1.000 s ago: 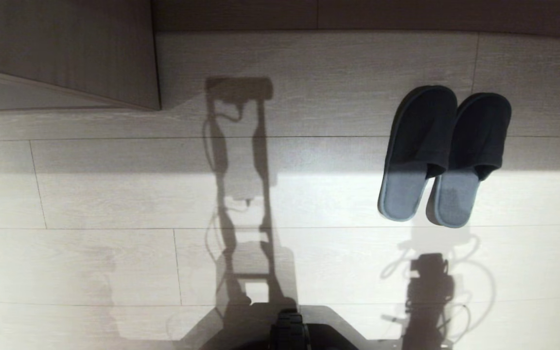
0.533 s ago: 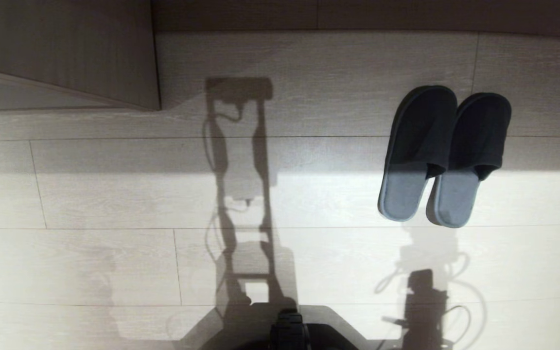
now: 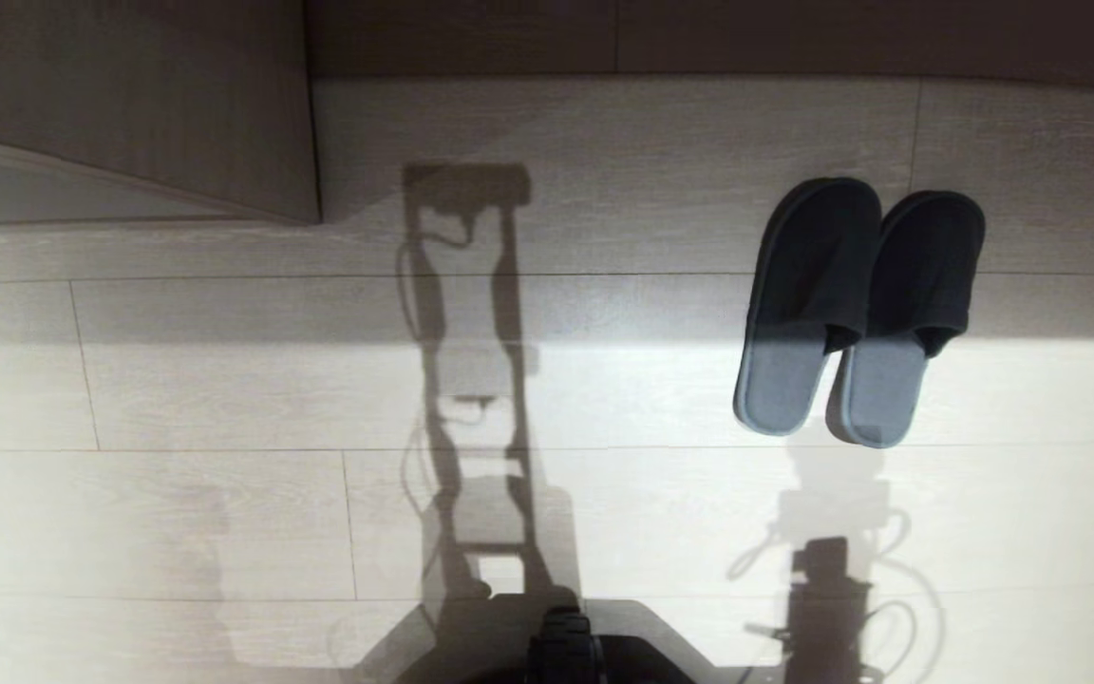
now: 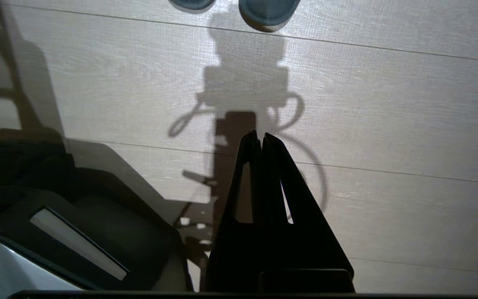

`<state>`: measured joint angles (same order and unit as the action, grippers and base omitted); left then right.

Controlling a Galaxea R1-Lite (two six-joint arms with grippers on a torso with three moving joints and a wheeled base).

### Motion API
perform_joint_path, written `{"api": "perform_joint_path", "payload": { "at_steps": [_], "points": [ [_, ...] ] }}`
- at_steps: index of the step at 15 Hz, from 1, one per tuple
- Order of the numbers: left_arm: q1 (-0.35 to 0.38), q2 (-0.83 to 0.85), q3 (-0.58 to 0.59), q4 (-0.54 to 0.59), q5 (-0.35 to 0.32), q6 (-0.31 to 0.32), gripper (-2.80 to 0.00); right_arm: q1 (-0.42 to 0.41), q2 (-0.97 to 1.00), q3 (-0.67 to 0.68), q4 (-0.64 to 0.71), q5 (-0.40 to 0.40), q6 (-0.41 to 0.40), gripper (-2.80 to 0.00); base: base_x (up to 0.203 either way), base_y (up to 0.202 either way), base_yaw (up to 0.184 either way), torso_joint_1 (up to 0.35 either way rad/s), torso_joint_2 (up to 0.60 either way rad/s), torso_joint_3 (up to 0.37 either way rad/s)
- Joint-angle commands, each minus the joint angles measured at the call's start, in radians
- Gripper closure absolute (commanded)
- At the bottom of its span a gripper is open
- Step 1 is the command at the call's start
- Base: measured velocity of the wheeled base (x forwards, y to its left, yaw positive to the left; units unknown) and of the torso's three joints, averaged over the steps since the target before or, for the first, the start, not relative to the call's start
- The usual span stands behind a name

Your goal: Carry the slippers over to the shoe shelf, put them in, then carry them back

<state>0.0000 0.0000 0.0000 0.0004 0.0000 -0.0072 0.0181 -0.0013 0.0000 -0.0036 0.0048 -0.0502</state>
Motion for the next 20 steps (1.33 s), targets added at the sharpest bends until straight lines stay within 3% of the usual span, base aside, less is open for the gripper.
{"api": "perform_joint_path", "payload": {
  "at_steps": [1, 20],
  "points": [
    [0.000, 0.000, 0.000, 0.000, 0.001, 0.000, 0.00, 0.000, 0.002, 0.000, 0.001, 0.001, 0.008, 0.00, 0.000, 0.000, 0.000, 0.002, 0.00, 0.179],
    [0.001, 0.000, 0.000, 0.000, 0.000, -0.002, 0.00, 0.000, 0.003, 0.000, 0.001, 0.001, 0.020, 0.00, 0.000, 0.000, 0.000, 0.003, 0.00, 0.200]
  ]
}}
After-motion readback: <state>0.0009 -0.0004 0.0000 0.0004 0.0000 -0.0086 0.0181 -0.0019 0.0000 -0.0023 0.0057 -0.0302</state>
